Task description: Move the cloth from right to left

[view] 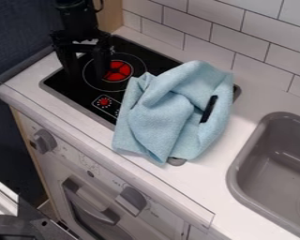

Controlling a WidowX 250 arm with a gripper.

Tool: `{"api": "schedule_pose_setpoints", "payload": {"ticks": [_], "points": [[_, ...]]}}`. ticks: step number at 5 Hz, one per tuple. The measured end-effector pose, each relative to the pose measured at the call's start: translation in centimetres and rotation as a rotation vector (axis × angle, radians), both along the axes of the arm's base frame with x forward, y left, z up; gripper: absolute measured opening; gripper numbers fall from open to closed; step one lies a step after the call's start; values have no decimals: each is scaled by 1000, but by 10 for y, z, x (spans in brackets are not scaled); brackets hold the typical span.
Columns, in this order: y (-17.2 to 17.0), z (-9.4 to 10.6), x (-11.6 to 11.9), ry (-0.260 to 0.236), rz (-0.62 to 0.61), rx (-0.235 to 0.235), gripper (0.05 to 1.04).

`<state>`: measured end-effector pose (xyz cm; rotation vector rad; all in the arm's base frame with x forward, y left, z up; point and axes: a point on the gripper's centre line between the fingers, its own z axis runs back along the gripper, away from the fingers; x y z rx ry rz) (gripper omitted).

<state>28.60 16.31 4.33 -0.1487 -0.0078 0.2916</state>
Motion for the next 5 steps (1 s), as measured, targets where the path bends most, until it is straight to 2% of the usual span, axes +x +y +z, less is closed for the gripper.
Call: {"api": "schedule_pose_setpoints", "payload": {"ticks": [1, 2, 3, 4, 5], "points": [[-6, -12, -7, 29, 3, -26, 1001], [-34, 13, -26, -77, 7, 7, 1001], [-54, 48, -37, -184, 8, 75, 1001], [-86, 69, -41, -212, -10, 115, 1001], [-124, 55, -45, -160, -37, 117, 1001]]}}
